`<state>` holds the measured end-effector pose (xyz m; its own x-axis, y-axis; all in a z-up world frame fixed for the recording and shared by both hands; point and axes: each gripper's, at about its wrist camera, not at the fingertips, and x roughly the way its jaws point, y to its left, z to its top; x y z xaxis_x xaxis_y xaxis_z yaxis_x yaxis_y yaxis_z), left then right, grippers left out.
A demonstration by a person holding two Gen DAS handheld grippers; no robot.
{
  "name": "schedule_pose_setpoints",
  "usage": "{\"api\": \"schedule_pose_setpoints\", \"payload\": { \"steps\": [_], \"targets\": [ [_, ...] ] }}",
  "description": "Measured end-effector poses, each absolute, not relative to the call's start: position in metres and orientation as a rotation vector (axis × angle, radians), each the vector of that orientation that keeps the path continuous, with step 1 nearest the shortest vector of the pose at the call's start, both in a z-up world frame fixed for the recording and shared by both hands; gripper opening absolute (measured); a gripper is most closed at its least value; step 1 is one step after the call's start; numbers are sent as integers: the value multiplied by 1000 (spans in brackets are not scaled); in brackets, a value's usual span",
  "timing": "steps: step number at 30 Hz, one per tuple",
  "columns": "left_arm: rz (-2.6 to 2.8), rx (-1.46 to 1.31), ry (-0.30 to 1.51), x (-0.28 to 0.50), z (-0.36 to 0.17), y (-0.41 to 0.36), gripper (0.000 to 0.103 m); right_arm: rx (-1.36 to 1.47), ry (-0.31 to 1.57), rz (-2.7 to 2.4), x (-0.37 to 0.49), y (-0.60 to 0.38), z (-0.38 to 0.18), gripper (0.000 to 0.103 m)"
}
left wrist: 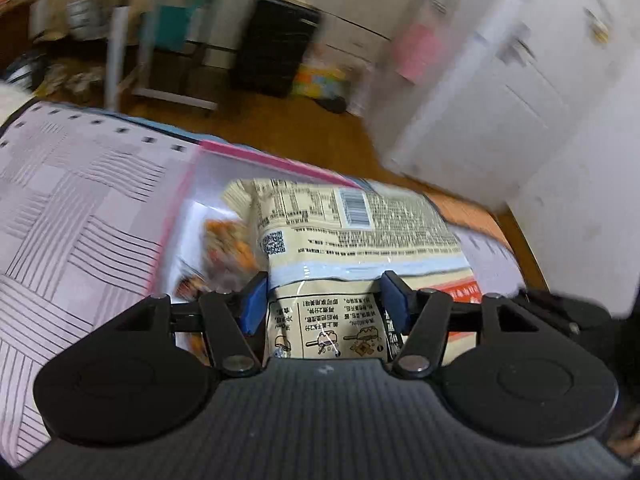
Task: Organize snacks
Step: 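Lift the noodle bag with the left gripper and release it into the pink box, then move the left gripper to the white snack bar and grasp it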
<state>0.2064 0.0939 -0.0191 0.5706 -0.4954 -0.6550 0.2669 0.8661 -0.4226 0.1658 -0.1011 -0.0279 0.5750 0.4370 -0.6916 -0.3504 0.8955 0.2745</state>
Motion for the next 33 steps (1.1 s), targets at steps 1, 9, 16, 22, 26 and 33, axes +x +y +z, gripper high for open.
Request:
{"api": "schedule_pose_setpoints", "payload": {
  "steps": [1,9,16,22,26,33],
  "targets": [
    [-426,-291,839,213,-26,92,59,101,853,461,175,-97,-36,79],
    [-353,-178,867,274,-73,81,59,-68,900,364,202,-68,-71,80],
    [-240,-13,753,255,-77,63,59,-176,762,266,178,-60,-68,86],
    [-253,-29,798,229,-47,61,60,-78,605,241,116,-88,-35,86],
    [-241,13,786,198,-22,54,60,-108,475,237,68,-107,-16,86],
    [-373,-10,754,149,10,32,58,-15,513,126,37,-173,-13,86]
  ]
}}
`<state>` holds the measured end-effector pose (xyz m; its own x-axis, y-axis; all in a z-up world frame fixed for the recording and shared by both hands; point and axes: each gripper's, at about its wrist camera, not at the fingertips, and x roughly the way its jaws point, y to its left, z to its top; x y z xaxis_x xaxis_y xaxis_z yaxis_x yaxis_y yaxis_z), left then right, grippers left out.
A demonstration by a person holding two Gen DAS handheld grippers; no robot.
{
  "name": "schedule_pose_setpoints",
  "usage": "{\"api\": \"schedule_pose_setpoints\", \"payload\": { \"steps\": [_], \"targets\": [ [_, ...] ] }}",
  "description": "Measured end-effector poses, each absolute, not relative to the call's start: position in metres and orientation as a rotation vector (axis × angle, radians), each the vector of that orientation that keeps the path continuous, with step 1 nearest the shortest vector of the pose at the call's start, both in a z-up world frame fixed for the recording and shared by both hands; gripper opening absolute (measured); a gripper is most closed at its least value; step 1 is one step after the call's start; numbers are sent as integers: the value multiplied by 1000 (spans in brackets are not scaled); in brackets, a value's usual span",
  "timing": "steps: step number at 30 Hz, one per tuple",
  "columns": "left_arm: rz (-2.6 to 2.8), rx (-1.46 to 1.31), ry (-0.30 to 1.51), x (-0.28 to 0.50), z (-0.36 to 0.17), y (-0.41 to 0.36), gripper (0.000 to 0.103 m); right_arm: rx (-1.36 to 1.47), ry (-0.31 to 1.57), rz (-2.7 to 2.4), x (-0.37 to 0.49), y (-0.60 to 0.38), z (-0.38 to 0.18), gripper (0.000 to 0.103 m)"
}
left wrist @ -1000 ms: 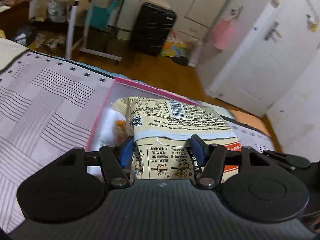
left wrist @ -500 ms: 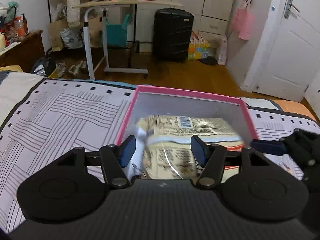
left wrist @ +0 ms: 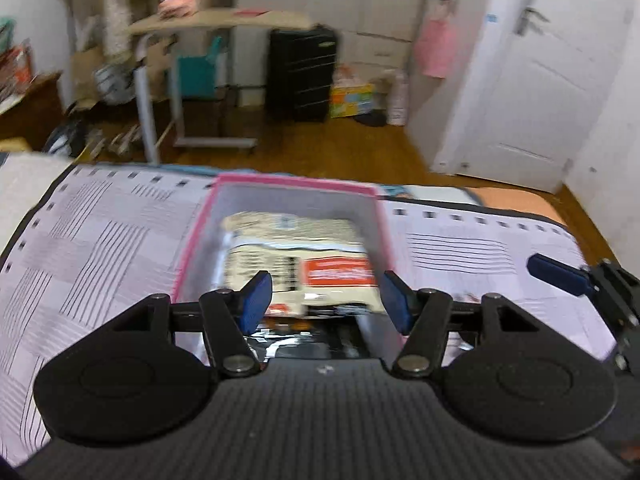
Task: Organize snacks
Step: 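Move the left gripper to the white snack bar and grasp it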
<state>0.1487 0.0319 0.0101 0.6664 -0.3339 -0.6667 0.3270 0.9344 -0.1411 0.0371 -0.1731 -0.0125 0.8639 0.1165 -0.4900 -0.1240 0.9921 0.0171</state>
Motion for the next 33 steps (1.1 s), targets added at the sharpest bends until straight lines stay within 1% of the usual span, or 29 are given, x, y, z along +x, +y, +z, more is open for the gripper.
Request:
{"api": "schedule_pose_setpoints", "payload": {
  "steps": [2,5,6,8,9,12,13,16,17,18,24,26,28,30,33],
  "targets": [
    [-406,-4,741,137,14,20,58,44,579,89,37,-196,-19,85],
    [-464,-27,746,124,12,-1,57,186,637,104,37,-230,-33,82],
    [-485,-30,744,121,10,-8,53,205,644,99,35,-236,-39,82],
    [-515,-50,731,118,4,-22,46,207,662,100,33,-238,-54,79],
    [-533,-45,729,117,1,-29,44,213,671,104,31,-238,-61,78],
    [-576,-32,747,116,-11,-53,44,229,693,123,35,-236,-82,75],
    [-592,-32,754,116,-16,-61,44,219,694,134,36,-234,-89,73],
    [-627,-55,799,124,-35,-79,44,174,678,175,41,-230,-110,71],
    [-643,-74,825,128,-42,-84,42,190,681,176,43,-235,-119,71],
    [-659,-83,847,131,-49,-90,37,212,685,179,46,-238,-126,71],
    [-662,-35,890,150,-81,-124,37,199,713,182,68,-235,-155,71],
    [-667,-33,908,157,-90,-134,37,183,741,159,76,-231,-164,73],
    [-669,-36,964,169,-103,-142,37,126,725,137,79,-226,-166,73],
    [-659,-37,993,179,-109,-148,37,127,722,115,80,-225,-166,74],
    [-683,-25,1020,184,-118,-158,37,149,706,99,79,-228,-169,70]
  ]
}}
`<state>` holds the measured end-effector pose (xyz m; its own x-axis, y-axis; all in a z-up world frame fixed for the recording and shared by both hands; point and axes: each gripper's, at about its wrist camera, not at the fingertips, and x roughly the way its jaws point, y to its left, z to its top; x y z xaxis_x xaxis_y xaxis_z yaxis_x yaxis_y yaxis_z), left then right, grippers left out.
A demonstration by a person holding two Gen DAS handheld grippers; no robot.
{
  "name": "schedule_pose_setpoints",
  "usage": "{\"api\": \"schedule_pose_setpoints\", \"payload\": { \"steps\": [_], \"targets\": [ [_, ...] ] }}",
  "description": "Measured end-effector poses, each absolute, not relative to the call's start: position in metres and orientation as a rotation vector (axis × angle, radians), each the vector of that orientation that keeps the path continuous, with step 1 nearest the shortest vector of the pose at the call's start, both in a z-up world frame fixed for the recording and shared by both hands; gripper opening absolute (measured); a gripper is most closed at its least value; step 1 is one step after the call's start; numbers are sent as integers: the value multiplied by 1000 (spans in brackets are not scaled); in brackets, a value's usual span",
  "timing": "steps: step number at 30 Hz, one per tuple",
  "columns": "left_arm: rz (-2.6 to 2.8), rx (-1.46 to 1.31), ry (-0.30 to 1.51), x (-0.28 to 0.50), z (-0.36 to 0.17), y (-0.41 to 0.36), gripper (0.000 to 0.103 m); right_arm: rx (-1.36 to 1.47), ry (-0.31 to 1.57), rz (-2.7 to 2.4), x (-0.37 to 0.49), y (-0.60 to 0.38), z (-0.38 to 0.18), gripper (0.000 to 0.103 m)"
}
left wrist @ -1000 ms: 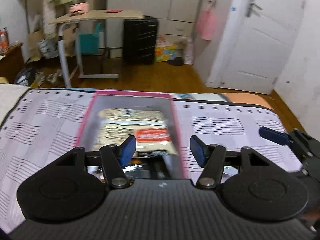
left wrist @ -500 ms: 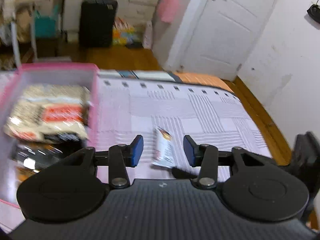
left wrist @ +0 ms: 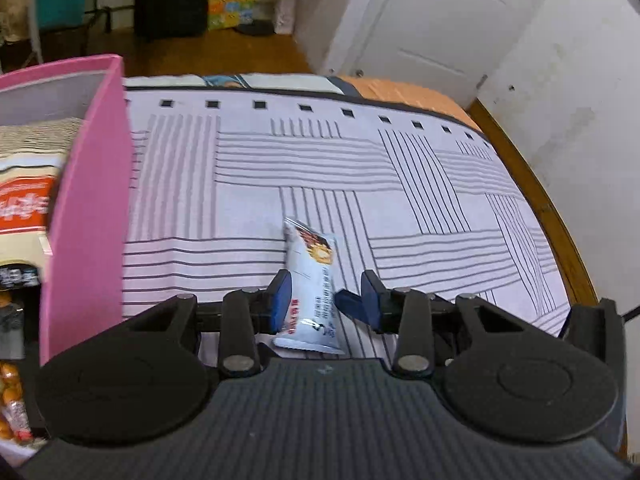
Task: Organize snacks
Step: 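Move the left gripper to the white snack bar and grasp it, then carry the white snack bar into the pink box and open the left gripper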
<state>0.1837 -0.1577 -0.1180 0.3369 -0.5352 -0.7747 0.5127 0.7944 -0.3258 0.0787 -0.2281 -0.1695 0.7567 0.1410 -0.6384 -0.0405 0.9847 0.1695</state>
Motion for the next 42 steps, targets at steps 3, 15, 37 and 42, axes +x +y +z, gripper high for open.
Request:
{"api": "schedule_pose_setpoints", "payload": {
  "steps": [3,15,37,42],
  "targets": [
    [-654,8,1050,185,-133,-165,37,87,697,65,73,-226,-169,48],
    [-695,-114,1120,176,-155,-146,37,34,675,38,45,-213,-154,38],
    [-688,10,1047,93,-59,-121,35,-3,687,102,9,-189,-58,37],
    [-697,-18,989,75,-36,-101,35,-55,644,106,5,-177,-39,37]
  ]
}}
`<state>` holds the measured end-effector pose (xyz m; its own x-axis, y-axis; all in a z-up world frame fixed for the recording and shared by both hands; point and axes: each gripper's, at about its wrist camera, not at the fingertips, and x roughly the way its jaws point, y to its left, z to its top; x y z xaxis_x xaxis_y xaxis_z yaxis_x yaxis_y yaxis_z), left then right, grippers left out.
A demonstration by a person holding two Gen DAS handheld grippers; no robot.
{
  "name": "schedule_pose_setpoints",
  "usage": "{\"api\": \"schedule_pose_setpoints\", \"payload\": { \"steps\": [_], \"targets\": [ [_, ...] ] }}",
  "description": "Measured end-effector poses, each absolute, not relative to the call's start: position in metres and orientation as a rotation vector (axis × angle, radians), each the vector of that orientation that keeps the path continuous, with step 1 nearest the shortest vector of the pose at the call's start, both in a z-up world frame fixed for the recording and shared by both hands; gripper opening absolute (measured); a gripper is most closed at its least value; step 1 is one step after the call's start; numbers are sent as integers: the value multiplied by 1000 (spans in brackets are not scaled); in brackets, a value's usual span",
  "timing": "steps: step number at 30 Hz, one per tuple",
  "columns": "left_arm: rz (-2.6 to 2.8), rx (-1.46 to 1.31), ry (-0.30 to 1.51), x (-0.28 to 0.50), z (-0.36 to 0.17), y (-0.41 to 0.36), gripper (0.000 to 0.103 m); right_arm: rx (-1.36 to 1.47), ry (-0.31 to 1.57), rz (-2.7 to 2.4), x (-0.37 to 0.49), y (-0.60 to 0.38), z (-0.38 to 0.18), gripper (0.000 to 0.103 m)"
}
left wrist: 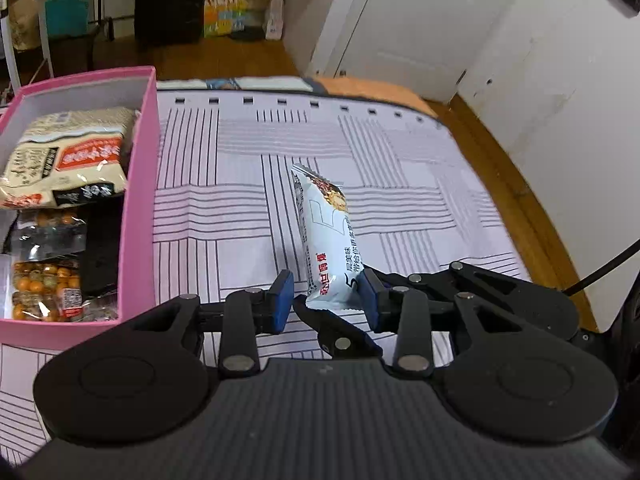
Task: Organize snacks
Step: 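Carry the white snack bar into the pink box and open the left gripper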
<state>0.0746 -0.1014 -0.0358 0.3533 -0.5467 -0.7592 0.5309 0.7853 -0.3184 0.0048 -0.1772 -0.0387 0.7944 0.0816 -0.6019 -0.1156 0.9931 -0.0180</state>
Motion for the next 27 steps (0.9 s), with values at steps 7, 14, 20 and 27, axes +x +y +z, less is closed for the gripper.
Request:
{"api": "schedule_pose_setpoints", "payload": {
  "steps": [7,14,20,27],
  "targets": [
    [-647,-45,915,61,-9,-75,34,-92,590,180,7,-156,-31,37],
    [-577,-80,870,64,2,-35,34,-161,567,275,39,-124,-19,37],
    [-471,-141,859,82,-1,7,34,-160,572,352,74,-96,-41,37],
    [-375,-205,910,112,-28,54,35,-192,603,466,110,-80,-61,37]
  ]
}}
